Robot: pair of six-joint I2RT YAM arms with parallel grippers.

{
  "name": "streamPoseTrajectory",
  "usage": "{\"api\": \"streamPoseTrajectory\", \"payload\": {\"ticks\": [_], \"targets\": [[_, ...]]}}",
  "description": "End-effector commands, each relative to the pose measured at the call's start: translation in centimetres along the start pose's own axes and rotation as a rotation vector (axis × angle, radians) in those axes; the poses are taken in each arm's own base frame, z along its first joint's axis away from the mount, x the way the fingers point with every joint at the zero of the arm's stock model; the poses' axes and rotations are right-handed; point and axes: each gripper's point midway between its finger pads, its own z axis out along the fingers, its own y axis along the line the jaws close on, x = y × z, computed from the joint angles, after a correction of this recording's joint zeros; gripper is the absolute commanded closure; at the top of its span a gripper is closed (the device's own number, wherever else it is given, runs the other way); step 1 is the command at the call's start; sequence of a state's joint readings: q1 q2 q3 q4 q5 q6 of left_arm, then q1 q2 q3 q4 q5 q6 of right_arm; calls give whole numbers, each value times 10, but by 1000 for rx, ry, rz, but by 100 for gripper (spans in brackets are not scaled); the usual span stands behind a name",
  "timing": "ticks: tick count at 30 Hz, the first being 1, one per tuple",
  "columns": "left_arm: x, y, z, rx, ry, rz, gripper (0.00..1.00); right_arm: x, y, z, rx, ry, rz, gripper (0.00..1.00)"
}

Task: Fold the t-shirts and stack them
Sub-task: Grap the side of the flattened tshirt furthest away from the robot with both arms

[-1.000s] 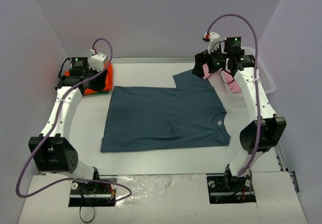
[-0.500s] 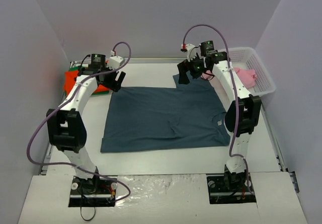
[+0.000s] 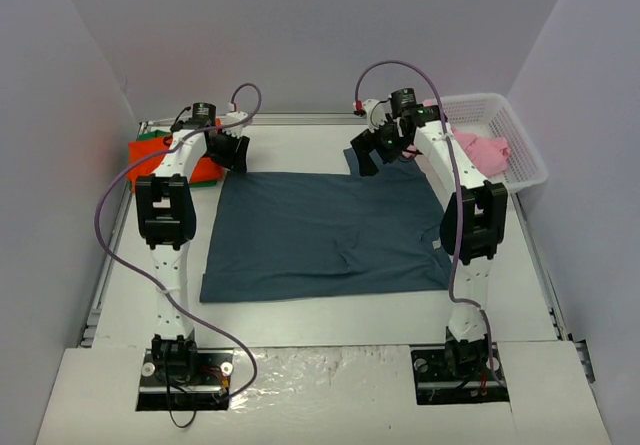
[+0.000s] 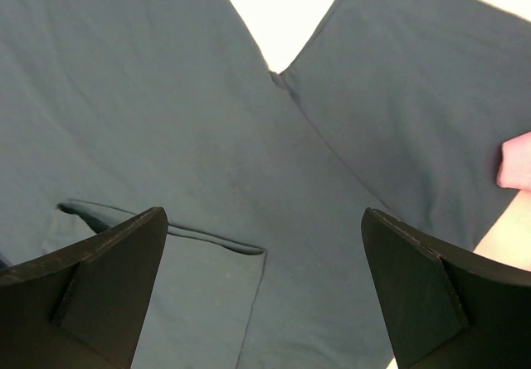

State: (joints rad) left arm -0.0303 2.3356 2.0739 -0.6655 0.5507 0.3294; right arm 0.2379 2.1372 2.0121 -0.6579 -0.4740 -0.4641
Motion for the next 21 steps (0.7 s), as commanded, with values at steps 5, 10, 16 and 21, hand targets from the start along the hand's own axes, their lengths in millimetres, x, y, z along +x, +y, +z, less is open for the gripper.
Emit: {"api": "streamPoseTrajectory", "payload": {"ticks": [5,10,16,21], "targets": [[-15,10,0,10,-20,-40,55,17,4,7,2,85,-40,0],[-10,20,1,-36,5,-28,55,22,3,12,3,114,-48,0],[7,29,-1,-87,68,27,55,26,4,13,4,135,-59,0],[18,31,-5,-94,123,70,55,29,3,14,15,153,-69,0]]}}
